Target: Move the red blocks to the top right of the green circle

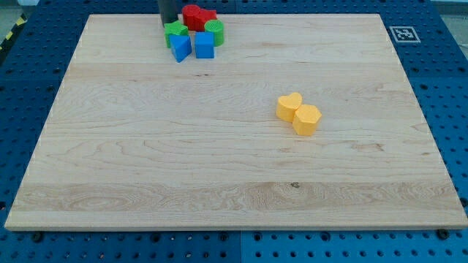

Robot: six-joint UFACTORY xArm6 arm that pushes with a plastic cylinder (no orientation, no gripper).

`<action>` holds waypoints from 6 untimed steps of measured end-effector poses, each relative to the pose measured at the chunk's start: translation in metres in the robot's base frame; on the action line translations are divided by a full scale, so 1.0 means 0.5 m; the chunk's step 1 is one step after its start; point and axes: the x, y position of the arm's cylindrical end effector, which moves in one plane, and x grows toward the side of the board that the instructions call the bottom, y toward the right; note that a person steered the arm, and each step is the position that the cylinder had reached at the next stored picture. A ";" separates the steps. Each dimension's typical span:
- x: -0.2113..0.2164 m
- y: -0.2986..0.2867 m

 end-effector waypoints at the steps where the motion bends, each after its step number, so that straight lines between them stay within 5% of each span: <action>1: -0.033 -0.058; 3: -0.062 -0.022; 6: -0.058 0.222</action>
